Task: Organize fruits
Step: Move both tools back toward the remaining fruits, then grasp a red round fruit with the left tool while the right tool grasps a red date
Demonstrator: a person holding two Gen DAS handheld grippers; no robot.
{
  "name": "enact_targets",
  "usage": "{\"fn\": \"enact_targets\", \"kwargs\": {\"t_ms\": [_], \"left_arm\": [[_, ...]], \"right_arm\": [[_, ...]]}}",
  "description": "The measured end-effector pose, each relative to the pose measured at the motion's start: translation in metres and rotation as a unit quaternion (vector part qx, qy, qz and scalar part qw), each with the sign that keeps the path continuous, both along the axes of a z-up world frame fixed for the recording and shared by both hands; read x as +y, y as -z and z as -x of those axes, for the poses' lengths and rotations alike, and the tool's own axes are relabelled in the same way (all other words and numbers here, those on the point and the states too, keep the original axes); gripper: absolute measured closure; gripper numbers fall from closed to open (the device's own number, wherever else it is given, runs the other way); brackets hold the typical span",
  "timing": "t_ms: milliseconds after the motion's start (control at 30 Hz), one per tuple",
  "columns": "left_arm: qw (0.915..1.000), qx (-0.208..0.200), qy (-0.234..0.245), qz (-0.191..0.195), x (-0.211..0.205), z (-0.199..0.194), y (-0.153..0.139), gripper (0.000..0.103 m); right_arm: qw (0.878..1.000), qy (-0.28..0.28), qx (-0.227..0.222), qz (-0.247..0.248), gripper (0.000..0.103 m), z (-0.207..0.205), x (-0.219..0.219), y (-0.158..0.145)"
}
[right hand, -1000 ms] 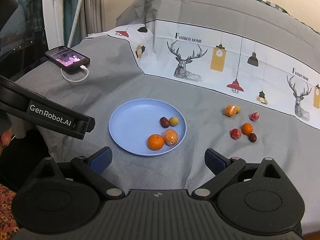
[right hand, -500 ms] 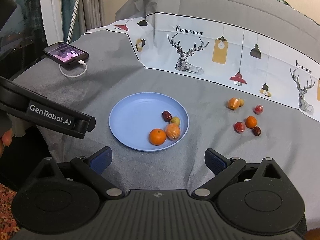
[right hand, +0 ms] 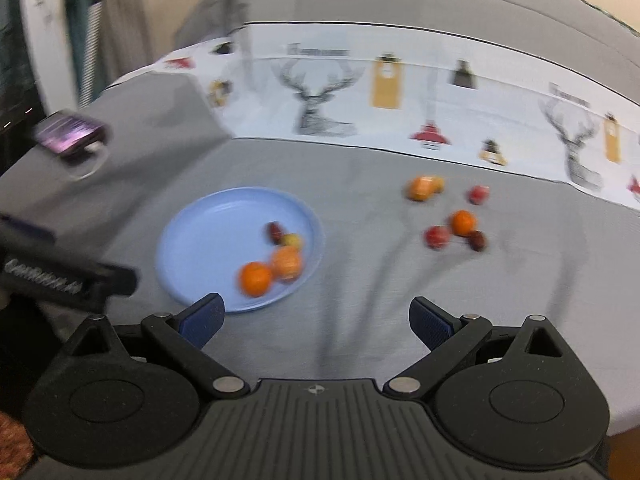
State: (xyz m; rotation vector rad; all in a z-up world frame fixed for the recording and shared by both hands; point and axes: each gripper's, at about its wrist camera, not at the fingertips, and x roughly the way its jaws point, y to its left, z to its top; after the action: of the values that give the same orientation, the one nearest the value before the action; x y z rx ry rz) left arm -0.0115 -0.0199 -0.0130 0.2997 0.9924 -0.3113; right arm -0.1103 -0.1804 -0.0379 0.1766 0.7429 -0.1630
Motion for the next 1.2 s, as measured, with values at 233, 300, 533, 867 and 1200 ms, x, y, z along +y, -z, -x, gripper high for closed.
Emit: {"fn": "enact_targets", "kwargs": {"t_ms": [233, 300, 533, 867, 1200], "left_arm": [[0.9985, 0.019, 0.044, 0.028, -0.060, -0.025, 0.012, 0.000], [0.9975, 0.016, 0.062, 0.029, -0.085, -0.035, 0.017, 0.000], [0.9903, -0.011, 0.139, 0.004, -0.177, -0.074, 0.052, 0.000], [0.9552, -0.019, 0.290, -0.057, -0.275, -0.115, 0.127, 0.000], [0.9409, -0.025, 0.336, -0.035, -0.303, -0.127, 0.151, 0.025]], "right_arm": [[0.995, 0.102, 0.008, 0.012, 0.004, -0.008, -0.086, 0.019], [0.991, 0.128, 0.011, 0.021, 0.004, -0.015, -0.111, 0.027], [0.985, 0.173, 0.025, 0.014, 0.004, -0.056, -0.182, 0.068], [0.997, 0.034, 0.066, 0.021, 0.005, -0.142, -0.219, 0.123], [0.999, 0.019, 0.043, 0.025, 0.072, -0.141, -0.236, 0.138]]}}
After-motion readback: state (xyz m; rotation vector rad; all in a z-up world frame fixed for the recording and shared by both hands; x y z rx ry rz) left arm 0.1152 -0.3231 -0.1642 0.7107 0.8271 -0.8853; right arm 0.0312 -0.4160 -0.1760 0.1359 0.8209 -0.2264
